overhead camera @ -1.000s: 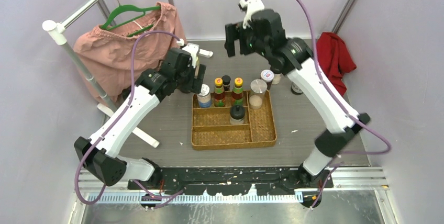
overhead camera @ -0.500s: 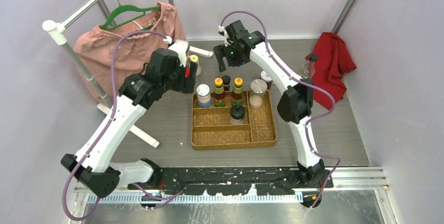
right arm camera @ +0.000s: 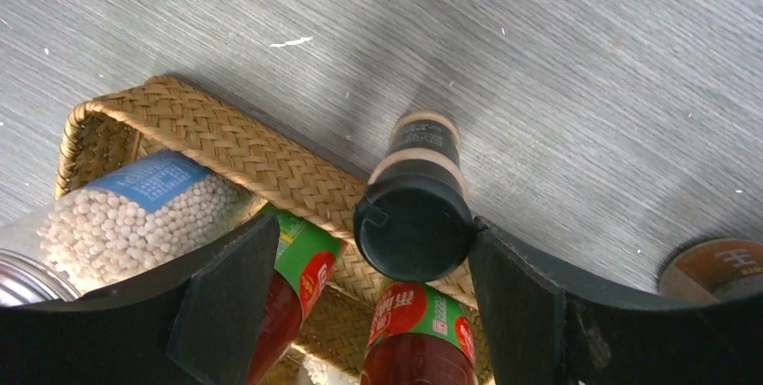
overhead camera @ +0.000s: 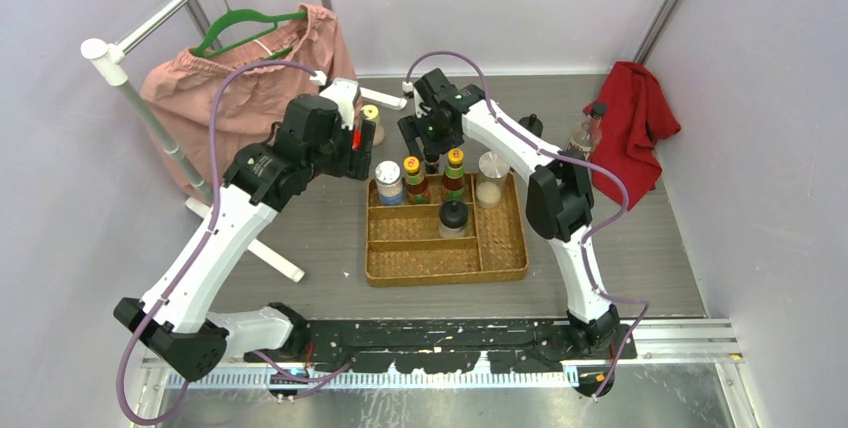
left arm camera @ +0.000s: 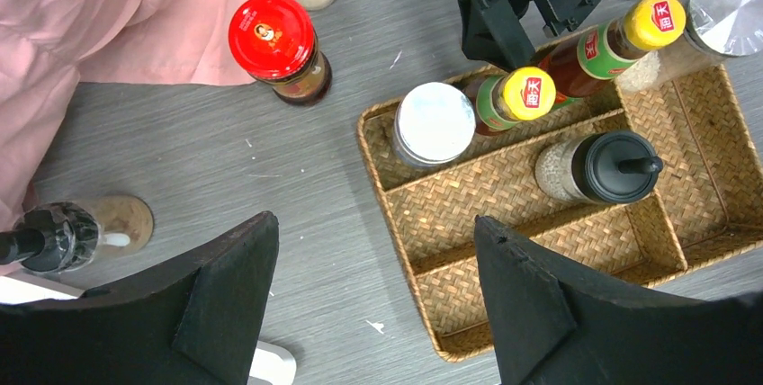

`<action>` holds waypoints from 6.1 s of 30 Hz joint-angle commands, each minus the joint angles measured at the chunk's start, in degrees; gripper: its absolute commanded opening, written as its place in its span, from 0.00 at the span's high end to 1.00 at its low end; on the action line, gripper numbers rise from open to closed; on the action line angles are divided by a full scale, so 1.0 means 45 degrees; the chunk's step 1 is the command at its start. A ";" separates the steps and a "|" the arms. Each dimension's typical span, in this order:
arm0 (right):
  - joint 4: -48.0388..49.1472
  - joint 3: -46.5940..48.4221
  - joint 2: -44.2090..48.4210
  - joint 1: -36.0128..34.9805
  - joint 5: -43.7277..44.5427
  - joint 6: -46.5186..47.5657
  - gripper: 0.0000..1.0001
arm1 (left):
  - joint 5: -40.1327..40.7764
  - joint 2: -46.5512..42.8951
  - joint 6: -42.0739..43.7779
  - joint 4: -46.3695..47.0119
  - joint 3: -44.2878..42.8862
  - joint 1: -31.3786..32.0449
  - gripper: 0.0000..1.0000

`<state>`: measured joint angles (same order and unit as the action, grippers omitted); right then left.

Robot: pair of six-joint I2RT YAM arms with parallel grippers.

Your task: Organize the condiment bottles

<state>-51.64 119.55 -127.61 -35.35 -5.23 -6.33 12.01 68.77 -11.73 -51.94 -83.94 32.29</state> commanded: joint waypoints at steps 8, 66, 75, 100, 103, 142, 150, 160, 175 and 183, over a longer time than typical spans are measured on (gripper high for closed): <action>0.1274 -0.0118 0.0840 -0.0184 0.1658 -0.0226 0.25 | 0.0041 -0.0321 0.0194 -0.0024 0.0147 0.0029 0.20; -0.3476 0.0131 0.7648 -0.1852 0.3249 0.1313 0.49 | -0.0150 0.0242 0.0165 0.0235 0.0254 0.0031 0.20; -0.2096 -0.3254 0.8773 -0.3212 0.3063 0.0618 0.50 | -0.0149 0.0208 -0.0010 0.0273 0.0347 0.0028 0.20; 0.2190 -0.6878 0.8163 -0.5194 0.3375 -0.0254 0.52 | 0.0184 -0.0751 -0.0520 0.0289 0.0690 0.0031 0.20; 0.2822 -0.7196 0.7921 -0.5203 0.3526 -0.0204 0.52 | 0.0461 -0.1393 -0.0841 0.0334 0.0654 0.0030 0.20; 0.5756 -0.9536 0.6037 -0.5059 0.4386 -0.0427 0.48 | 0.1750 -0.3780 -0.1731 -0.0669 0.0959 0.0028 0.00; 0.5473 -0.9512 0.6117 -0.5052 0.4582 -0.0483 0.32 | 0.1591 -0.3682 -0.1657 -0.0591 0.0938 0.0031 0.00; 0.4562 -0.9137 0.7302 -0.5064 0.4898 -0.0633 0.24 | 0.1679 -0.3484 -0.1475 -0.0456 0.0881 0.0031 0.00; 0.1298 -0.4593 0.9807 0.1796 0.3016 -0.0727 0.18 | 0.1316 -0.0357 -0.0976 0.1126 0.0325 -0.0321 0.00; 0.1545 -0.3802 0.7411 0.3314 0.2345 -0.0632 0.18 | 0.0328 0.1489 -0.0694 0.1356 -0.0714 -0.1147 0.00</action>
<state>-42.92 100.31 -90.13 -21.32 8.97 -9.41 16.19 74.26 -16.49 -48.69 -83.13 28.71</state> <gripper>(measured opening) 0.822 0.996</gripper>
